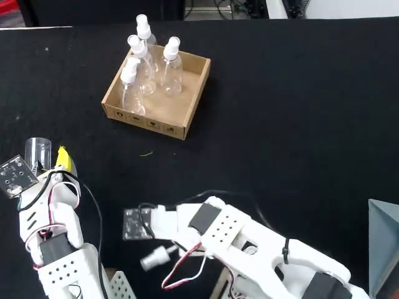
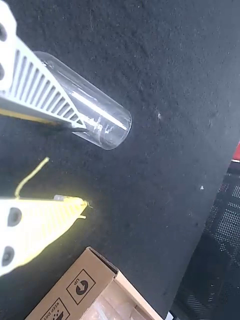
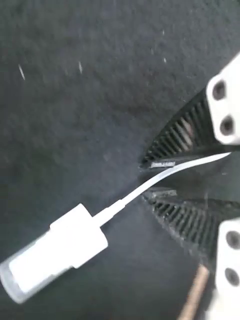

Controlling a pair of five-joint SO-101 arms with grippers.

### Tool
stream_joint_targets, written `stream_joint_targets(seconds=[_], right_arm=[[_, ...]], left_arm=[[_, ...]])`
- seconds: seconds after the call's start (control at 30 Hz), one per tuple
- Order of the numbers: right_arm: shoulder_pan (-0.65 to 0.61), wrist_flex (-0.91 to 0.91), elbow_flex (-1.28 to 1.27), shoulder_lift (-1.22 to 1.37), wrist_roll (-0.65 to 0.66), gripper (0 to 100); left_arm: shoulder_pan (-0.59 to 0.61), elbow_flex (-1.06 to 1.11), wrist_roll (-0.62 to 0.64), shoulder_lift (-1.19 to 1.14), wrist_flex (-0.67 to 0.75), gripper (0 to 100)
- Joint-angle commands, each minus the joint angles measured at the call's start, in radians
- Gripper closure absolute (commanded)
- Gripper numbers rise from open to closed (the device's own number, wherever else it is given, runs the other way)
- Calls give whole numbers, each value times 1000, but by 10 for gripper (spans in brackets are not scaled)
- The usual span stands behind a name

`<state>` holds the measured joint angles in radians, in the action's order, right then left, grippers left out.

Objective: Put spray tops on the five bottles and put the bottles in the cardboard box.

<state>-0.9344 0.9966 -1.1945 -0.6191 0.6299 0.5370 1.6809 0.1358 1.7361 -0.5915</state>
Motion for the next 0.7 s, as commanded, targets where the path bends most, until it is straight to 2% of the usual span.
stream_joint_targets(seconds=[0.0, 0.3, 0.67], right_arm=[[44, -77, 53, -33, -84, 988], [192, -241, 53, -33, -299, 988], [232, -281, 145, -30, -453, 987]], left_arm=[[10, -8, -3, 17, 26, 798], [10, -8, -3, 17, 26, 798], [10, -8, -2, 17, 26, 798]])
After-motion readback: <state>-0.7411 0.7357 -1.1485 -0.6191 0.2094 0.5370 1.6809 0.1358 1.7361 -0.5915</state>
